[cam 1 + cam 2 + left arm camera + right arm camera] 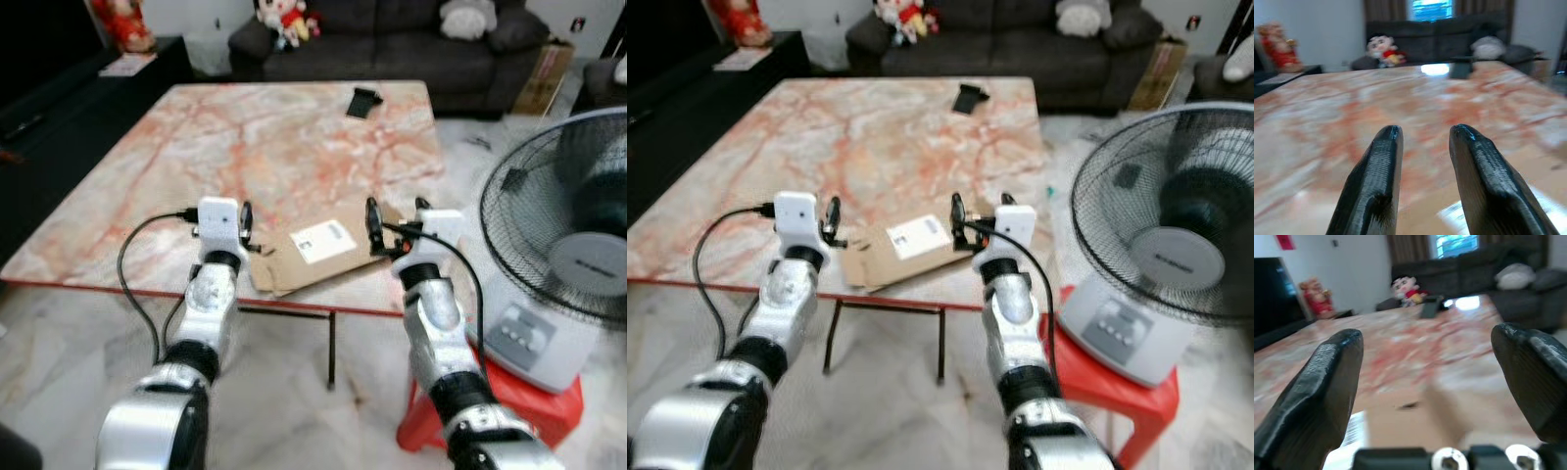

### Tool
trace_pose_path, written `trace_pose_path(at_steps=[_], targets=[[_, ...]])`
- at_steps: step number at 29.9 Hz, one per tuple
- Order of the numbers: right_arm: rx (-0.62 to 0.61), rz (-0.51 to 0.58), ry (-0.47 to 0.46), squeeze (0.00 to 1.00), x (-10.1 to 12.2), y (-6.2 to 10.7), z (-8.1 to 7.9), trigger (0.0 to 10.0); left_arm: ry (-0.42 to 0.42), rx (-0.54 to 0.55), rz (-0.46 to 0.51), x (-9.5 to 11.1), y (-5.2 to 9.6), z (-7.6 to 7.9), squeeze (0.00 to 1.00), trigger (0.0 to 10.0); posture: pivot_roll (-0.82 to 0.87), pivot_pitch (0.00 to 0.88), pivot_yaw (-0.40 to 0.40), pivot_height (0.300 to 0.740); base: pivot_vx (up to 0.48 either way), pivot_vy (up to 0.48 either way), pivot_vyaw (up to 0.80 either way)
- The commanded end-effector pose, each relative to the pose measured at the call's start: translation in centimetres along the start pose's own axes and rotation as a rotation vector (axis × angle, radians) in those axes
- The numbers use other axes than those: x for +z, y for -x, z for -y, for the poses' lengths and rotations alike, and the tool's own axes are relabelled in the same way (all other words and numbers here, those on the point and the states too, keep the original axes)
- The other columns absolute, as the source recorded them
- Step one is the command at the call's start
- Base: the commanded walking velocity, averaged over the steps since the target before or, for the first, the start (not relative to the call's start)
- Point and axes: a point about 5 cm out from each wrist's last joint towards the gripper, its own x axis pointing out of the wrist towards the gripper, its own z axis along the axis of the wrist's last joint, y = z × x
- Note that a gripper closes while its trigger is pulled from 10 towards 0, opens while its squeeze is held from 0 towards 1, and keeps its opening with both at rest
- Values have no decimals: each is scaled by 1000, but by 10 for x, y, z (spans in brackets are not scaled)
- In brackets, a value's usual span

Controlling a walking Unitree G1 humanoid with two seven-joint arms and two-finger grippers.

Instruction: Picking trash to rubbish bin

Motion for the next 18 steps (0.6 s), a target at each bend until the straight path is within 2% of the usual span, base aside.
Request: trace_pose_path(at_steps=[1,6,9,13,16,17,18], targets=[[39,10,-19,0,3,-4,-13,10000,-20,23,8,2,-1,-12,0,10000,-103,0,37,740,311,0,0],[48,1,-21,0,2,-4,-14,10000,-2,15,-5,-1,1,-10,0,10000,-99,0,35,740,110,0,0],[53,-4,-23,0,1,-4,-14,10000,49,-12,-81,-13,7,3,0,10000,-99,0,35,740,0,0,0],[53,-4,-24,0,1,-4,-14,10000,59,-9,-91,-15,8,3,0,10000,-99,0,35,740,0,0,0],[55,-5,-27,0,1,-4,-15,10000,194,35,-181,-26,13,13,0,10000,-95,0,36,740,0,0,0],[55,-8,-28,0,0,-3,-15,10000,197,48,-193,-27,13,15,1000,10000,-95,0,35,740,0,0,0],[56,-10,-28,0,-1,-3,-15,10000,195,48,-192,-26,12,16,1000,10000,-95,0,35,740,0,0,0]])
